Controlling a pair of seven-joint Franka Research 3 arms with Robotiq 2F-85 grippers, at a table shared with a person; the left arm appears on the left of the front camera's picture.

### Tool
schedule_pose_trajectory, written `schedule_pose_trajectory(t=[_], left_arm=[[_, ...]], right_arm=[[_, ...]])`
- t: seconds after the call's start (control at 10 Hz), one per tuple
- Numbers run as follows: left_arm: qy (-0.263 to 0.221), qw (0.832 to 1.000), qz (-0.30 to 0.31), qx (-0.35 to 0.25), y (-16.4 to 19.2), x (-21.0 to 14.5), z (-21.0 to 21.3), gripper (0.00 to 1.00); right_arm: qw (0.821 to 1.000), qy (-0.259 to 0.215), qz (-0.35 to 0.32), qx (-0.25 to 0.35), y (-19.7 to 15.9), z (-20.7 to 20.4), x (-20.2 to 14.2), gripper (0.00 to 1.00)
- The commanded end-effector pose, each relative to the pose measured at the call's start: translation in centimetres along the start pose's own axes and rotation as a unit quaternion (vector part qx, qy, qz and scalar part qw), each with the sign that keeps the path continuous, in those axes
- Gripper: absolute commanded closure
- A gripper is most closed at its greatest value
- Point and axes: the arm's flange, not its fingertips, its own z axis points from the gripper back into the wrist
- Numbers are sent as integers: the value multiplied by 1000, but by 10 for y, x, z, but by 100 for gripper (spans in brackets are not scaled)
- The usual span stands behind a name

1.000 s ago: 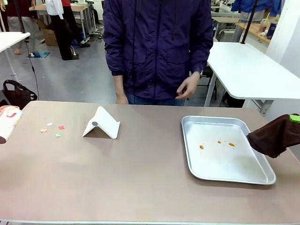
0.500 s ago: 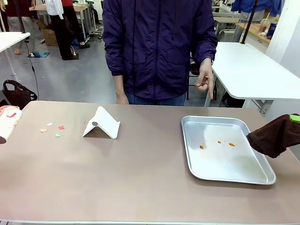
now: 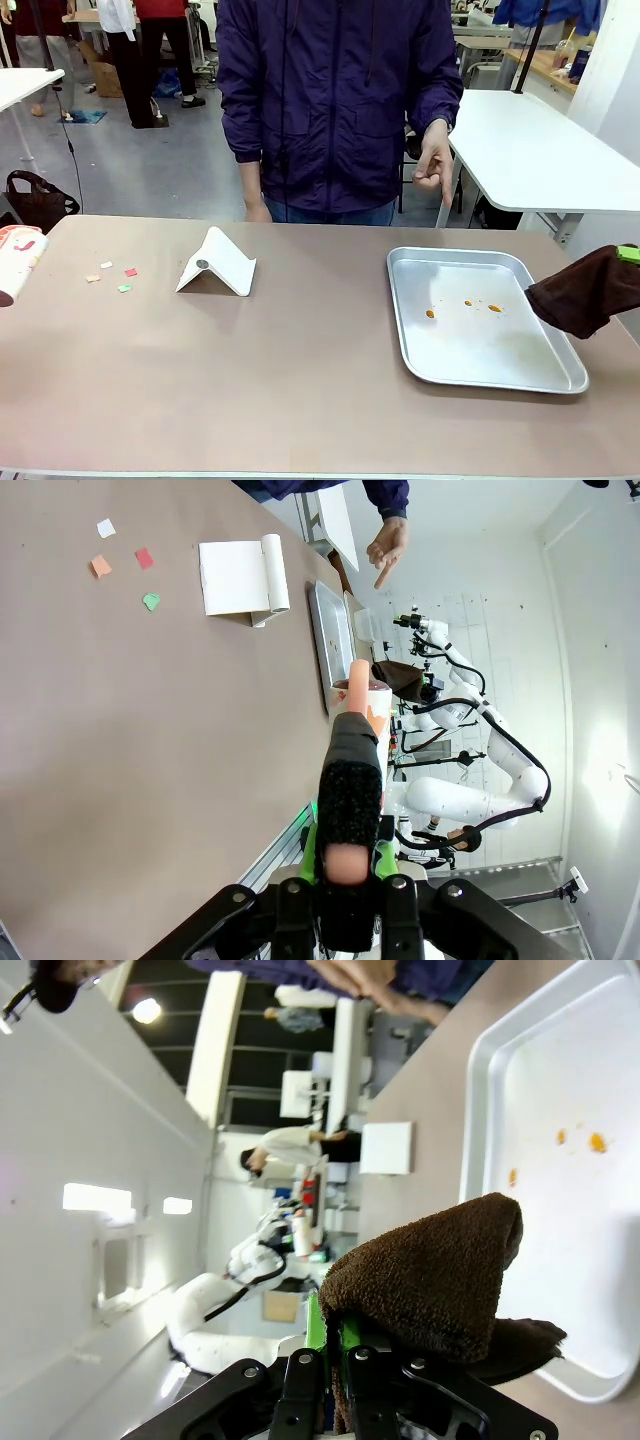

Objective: Clean the surface of the table.
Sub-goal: If a person points to the right, clean the right side of the table with your right hand, and if they point to the left, clean the left side with your left hand.

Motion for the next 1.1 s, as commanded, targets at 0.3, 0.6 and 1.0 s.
schedule_pose_trajectory(t=[0.3, 0.6, 1.0], left_arm=[[3, 1000, -2, 3, -3, -2, 0, 100], [3, 1000, -2, 3, -3, -2, 0, 100], [3, 1000, -2, 3, -3, -2, 0, 100]], right_arm=[[972, -50, 53, -222, 32, -54, 31, 94], [947, -30, 65, -313, 27, -106, 62, 94], [929, -22, 53, -365, -4, -144, 80, 94]])
